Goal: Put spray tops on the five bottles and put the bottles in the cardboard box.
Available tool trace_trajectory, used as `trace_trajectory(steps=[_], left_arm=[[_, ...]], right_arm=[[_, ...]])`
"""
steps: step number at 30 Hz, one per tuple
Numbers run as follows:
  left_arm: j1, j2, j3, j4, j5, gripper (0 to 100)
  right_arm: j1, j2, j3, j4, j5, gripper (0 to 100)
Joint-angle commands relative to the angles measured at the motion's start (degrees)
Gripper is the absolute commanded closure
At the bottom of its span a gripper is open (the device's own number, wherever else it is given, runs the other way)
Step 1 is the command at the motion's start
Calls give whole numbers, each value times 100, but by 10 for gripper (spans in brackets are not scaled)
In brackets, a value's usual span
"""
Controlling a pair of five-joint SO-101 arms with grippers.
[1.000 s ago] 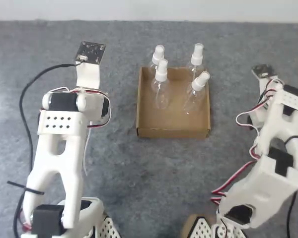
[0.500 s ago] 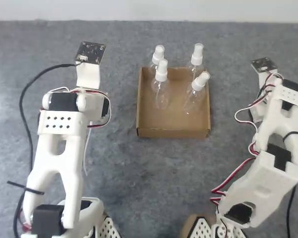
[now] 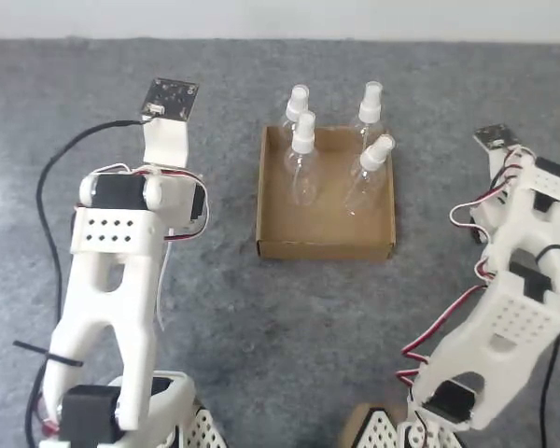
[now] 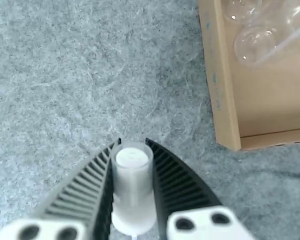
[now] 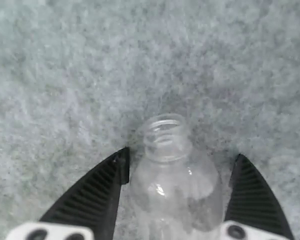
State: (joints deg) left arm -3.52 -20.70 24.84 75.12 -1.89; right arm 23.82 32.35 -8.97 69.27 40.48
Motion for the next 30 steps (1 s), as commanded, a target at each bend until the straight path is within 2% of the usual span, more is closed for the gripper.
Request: trace_trajectory(steps=[1,3,8,11,16,20,25,30], left_arm=[[18,-299,-75,9,26,984],[0,-299,-75,18,26,984],[-18,-299,-75,26,26,984],[-18,-308,-75,35,26,984],[-18,-308,-136,35,44,984],[-18,-360,-620,123,202,987],[35,-985,-1262,431,466,987],[26,-2066,-1516,404,501,987]], right_arm=[[57,-48,-624,374,88,732],[57,-57,-818,532,88,760],[31,-57,-1002,593,88,918],[31,-22,-1002,593,97,970],[13,-171,-1073,857,35,992],[-215,-875,-1371,1200,-563,992],[-989,-2343,-1275,1578,-1275,992],[-2369,-3908,-334,1473,-1969,992]])
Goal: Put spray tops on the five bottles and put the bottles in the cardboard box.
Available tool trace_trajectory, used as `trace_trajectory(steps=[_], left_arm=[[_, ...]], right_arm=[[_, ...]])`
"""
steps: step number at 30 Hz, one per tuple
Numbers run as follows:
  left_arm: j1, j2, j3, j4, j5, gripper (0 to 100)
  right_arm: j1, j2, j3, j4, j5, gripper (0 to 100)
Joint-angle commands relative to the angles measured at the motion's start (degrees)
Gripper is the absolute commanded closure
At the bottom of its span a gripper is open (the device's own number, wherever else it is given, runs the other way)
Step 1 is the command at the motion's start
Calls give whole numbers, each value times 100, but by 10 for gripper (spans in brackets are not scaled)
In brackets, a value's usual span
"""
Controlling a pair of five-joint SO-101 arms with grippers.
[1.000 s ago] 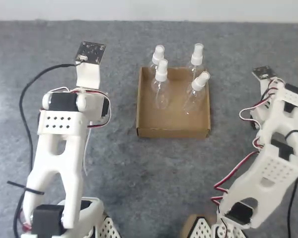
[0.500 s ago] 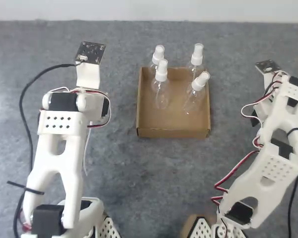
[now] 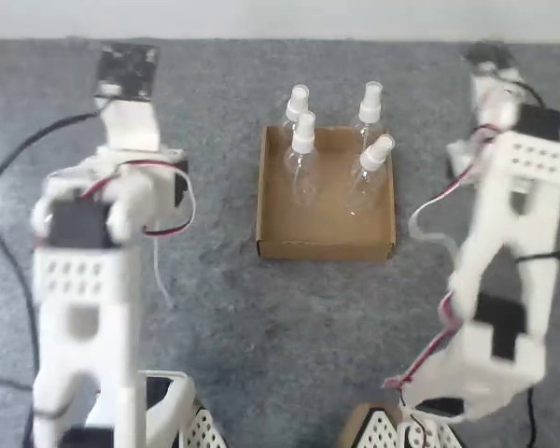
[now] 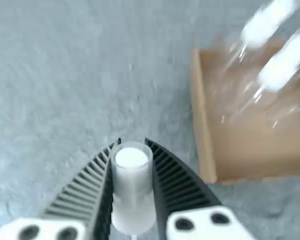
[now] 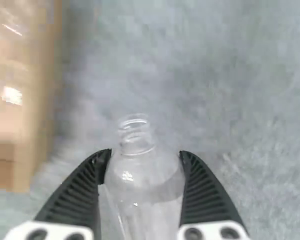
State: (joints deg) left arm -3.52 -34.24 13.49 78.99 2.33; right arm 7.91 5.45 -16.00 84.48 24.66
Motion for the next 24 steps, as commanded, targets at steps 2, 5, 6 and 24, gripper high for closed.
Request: trace_trajectory(steps=[2,5,6,24], left_arm=[[-9,-993,-523,-9,88,987],[-18,-1160,-866,-79,343,987],[-26,-1196,-971,-141,492,987],[18,-1213,-910,-1345,2321,987]], right_arm=[[-1420,-1903,967,-242,-615,992],[-2501,-2985,2084,-752,-897,992],[-2853,-3345,2505,-971,-949,992],[-5851,-5692,6180,-3433,-1011,992]])
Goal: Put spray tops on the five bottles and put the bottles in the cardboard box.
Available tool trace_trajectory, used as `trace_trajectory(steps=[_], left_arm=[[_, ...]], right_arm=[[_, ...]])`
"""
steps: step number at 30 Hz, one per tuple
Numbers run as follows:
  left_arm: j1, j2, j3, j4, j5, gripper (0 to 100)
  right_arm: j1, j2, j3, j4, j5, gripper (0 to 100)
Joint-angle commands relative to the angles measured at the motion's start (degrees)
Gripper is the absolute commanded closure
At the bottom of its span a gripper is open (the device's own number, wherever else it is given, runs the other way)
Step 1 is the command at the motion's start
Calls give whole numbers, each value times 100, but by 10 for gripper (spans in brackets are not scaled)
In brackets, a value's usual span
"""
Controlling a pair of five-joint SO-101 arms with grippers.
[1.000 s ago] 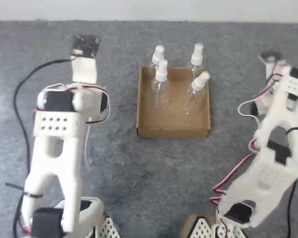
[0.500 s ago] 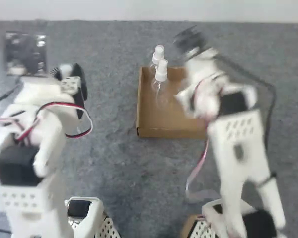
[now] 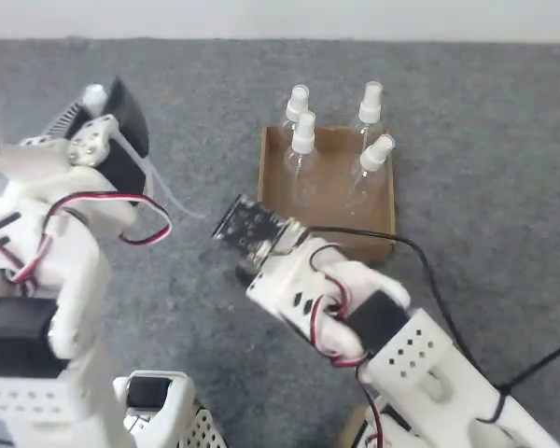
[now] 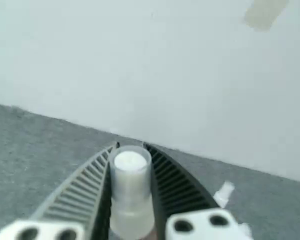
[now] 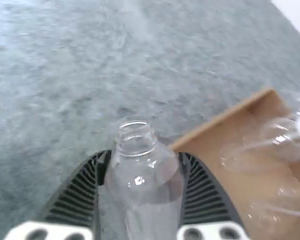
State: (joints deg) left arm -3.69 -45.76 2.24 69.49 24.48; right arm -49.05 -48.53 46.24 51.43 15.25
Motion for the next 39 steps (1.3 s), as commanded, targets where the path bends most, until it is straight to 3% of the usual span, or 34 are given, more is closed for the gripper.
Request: trace_trajectory(steps=[1,28,39], left_arm=[[44,-62,356,-457,105,987],[624,-18,840,141,114,987],[1002,-70,2176,-633,299,987]], right_arm=[[-154,-277,-44,-127,-70,992],[163,-259,-44,-136,-290,992],[163,-505,396,-435,-264,991]])
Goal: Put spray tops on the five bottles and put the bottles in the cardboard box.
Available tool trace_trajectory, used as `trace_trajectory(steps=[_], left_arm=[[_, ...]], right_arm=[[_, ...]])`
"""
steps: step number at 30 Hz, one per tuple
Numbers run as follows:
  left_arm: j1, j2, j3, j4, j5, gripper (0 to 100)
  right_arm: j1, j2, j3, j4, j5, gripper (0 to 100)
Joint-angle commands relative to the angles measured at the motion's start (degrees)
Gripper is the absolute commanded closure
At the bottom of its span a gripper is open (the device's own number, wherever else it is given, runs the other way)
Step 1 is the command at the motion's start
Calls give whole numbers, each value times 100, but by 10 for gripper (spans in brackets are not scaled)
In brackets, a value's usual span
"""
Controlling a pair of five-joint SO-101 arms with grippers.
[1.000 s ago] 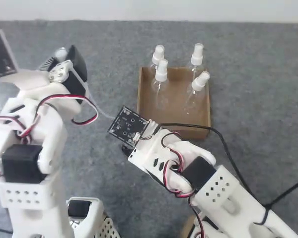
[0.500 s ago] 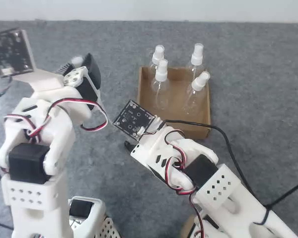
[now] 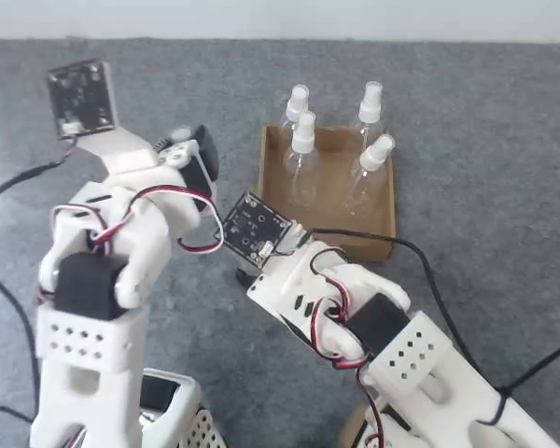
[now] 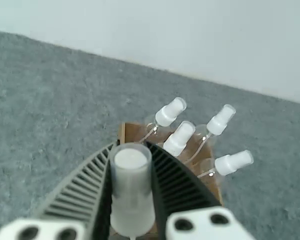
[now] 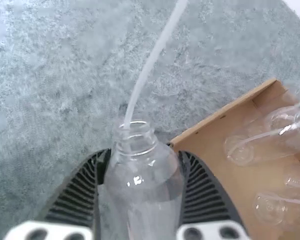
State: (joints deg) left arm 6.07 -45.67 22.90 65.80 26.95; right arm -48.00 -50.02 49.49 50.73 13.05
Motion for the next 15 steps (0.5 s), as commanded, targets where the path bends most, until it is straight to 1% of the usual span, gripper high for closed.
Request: trace_trajectory(steps=[1,6,9,11,15], left_arm=[[26,-79,180,-264,53,987],[26,-79,558,-264,53,987],[53,-79,690,-273,44,987],[79,-79,734,-273,44,987],[193,-88,813,-237,26,987]], right_arm=[[57,-470,149,-620,-44,991],[57,-998,1037,-2229,-105,992],[84,-1086,1503,-3108,-598,992],[84,-1024,1644,-3477,-985,992],[145,-831,1662,-3890,-1389,992]])
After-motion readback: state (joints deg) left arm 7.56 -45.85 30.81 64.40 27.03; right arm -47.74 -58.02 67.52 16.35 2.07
